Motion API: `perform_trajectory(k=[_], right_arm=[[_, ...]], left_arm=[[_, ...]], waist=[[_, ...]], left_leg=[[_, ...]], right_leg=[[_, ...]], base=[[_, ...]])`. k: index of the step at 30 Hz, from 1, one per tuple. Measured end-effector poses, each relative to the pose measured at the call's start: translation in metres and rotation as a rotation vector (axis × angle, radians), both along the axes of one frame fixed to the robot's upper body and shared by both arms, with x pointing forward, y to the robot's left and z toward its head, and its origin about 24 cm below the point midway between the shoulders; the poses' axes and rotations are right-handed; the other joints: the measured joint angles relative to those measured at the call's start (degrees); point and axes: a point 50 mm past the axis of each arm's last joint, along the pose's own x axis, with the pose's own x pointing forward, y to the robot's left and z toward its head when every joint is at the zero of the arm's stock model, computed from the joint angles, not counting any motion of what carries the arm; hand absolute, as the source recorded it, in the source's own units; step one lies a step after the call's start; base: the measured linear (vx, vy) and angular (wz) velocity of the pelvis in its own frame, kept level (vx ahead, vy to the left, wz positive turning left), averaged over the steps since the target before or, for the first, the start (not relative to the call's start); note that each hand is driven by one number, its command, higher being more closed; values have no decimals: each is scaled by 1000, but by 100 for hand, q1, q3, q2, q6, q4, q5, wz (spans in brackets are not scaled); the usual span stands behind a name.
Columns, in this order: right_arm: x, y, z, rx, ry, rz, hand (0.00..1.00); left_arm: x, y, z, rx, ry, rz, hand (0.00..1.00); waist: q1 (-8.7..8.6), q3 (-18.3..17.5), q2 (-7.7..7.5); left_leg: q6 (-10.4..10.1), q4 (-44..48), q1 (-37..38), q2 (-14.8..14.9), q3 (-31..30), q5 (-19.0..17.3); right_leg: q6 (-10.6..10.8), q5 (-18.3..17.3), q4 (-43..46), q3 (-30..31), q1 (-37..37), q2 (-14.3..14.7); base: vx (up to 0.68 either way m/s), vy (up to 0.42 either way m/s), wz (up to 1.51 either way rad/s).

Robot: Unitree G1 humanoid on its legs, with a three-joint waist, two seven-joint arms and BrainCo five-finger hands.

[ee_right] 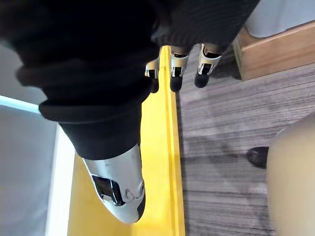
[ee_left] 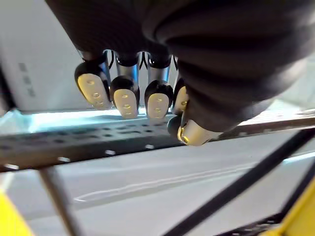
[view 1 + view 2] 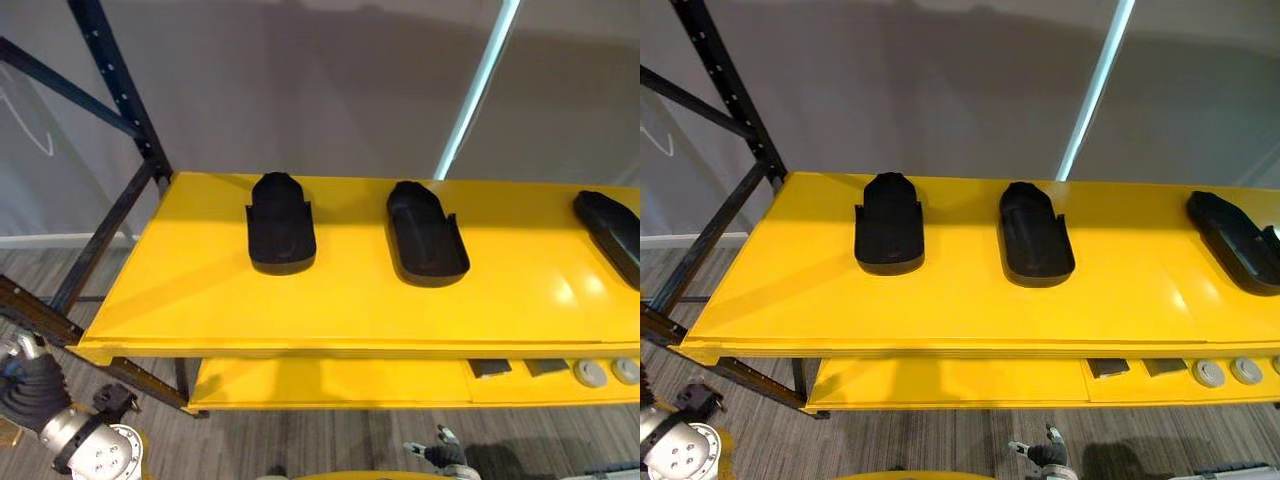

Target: Walk over and take plastic housings, then place them on the shelf

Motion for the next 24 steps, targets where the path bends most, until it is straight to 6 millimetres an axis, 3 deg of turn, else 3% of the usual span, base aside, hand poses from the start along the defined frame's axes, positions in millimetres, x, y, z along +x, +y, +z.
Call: perform_trajectory(k=[2, 3, 4, 5, 9, 11, 18, 24], right_arm=[[7, 5, 3, 7, -28, 24, 0], [8, 6, 3, 10, -31, 23, 0], [8, 7, 4, 13, -33, 22, 0], [10, 7, 5, 12, -46, 21, 0], [12, 7, 6, 12, -53, 19, 0], [11, 6, 6, 11, -49, 16, 0], [0, -3, -2, -4, 17, 12, 0], [2, -6, -3, -9, 27, 7, 0]], left_arm=[[-5, -1, -52, -152, 226, -35, 100], [-7, -3, -64, -192, 282, -48, 100], [-12, -9, -89, -271, 387, -75, 100], [-16, -16, -111, -339, 480, -113, 0], [-31, -41, -162, -507, 704, -212, 0], [-37, -50, -177, -552, 789, -249, 0], [-41, -62, -198, -540, 984, -355, 0], [-42, -67, -204, -523, 1059, -412, 0]], waist=[[-6, -6, -10], [-8, -5, -9], [-8, -7, -11], [-6, -16, -15], [-15, -9, -2], [-22, -14, -4], [-65, -8, 55], [-170, -10, 84]], left_leg=[[24, 326, -133, 2, -47, -171], [18, 391, -151, 4, -46, -218], [0, 464, -151, 6, -37, -210], [-5, 478, -137, -4, -37, -206], [-5, 433, -108, -25, 1, -203], [-6, 376, -47, -41, 54, -198], [20, 165, 94, -173, 102, -120], [35, 50, 165, -200, 181, -97]], right_leg=[[-17, -80, 84, -91, 14, -30], [-29, -99, 96, -90, 18, -33], [-30, -128, 152, -88, 17, -44], [-18, -150, 174, -93, 18, -53], [-11, -170, 174, -68, 4, -70], [-3, -179, 174, -8, 5, -75], [20, -192, 150, 68, -26, -98], [24, -187, 150, 188, -80, -99]], base=[[-6, -12, 9], [0, 0, 0], [0, 0, 0], [0, 0, 0], [8, 4, -3], [18, 11, -12], [35, 18, -6], [16, 8, -10]])
